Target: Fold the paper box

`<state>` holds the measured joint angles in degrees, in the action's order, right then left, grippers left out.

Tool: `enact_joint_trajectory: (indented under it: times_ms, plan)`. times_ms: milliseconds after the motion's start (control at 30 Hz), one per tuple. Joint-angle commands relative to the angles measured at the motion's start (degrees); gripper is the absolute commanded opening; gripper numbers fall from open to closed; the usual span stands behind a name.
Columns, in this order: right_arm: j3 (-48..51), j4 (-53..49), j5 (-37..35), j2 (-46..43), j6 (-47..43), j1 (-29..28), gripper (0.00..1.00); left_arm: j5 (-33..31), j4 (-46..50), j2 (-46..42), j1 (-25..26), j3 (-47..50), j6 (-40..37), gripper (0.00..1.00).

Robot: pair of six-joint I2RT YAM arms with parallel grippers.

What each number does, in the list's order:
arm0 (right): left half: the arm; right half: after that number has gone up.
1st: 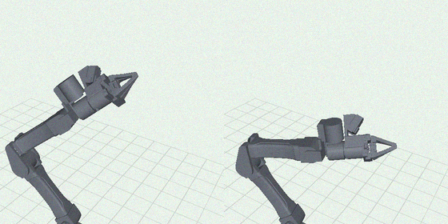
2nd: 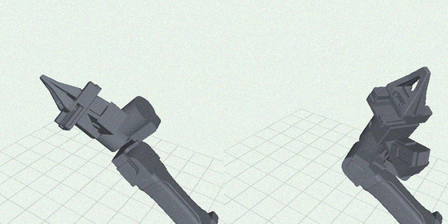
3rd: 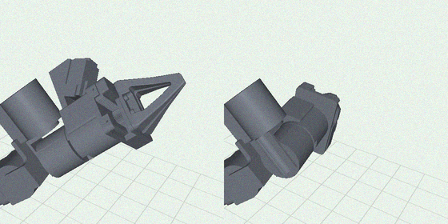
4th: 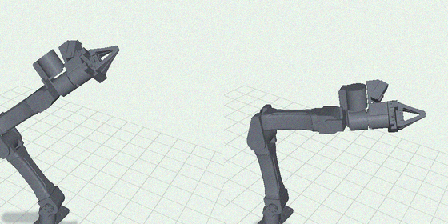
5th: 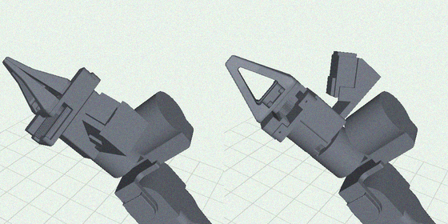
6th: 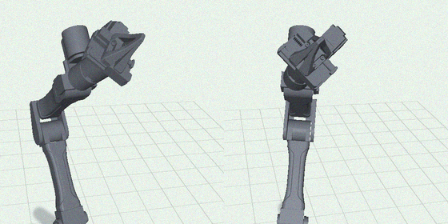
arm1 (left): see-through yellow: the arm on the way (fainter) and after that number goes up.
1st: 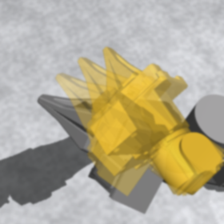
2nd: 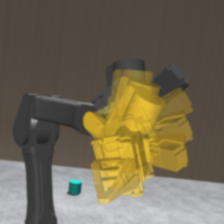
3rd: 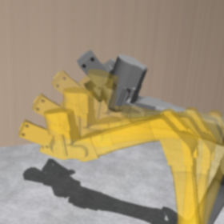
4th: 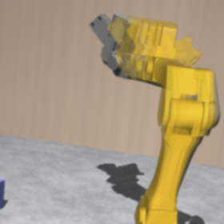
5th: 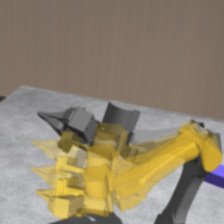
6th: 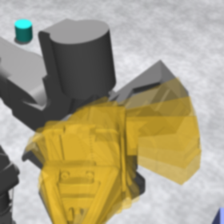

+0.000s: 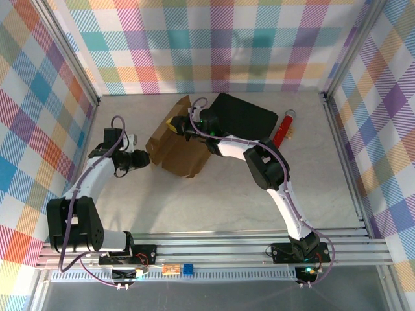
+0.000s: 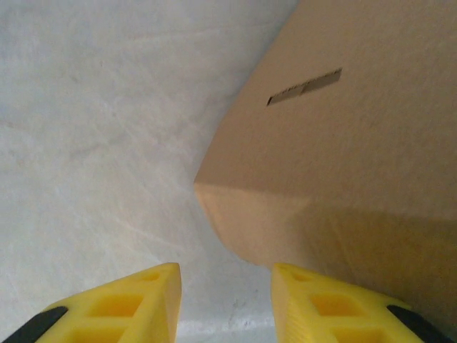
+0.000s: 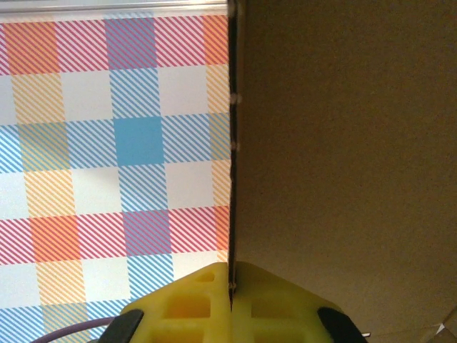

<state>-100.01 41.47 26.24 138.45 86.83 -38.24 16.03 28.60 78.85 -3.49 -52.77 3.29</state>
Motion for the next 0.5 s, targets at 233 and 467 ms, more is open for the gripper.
enact_joint_trajectory:
  times_ms: [233, 467]
  plan:
    - [-2.7, -1.5, 0.6, 2.1, 1.1, 0.6, 0.00, 3.6, -6.3, 5.0, 2.6, -2.9, -6.5, 0.36]
    - [-3.4, -2.3, -0.1, 2.3, 1.6, 0.6, 0.00, 2.9, -8.4, 6.2, 4.4, -3.5, -6.1, 0.36]
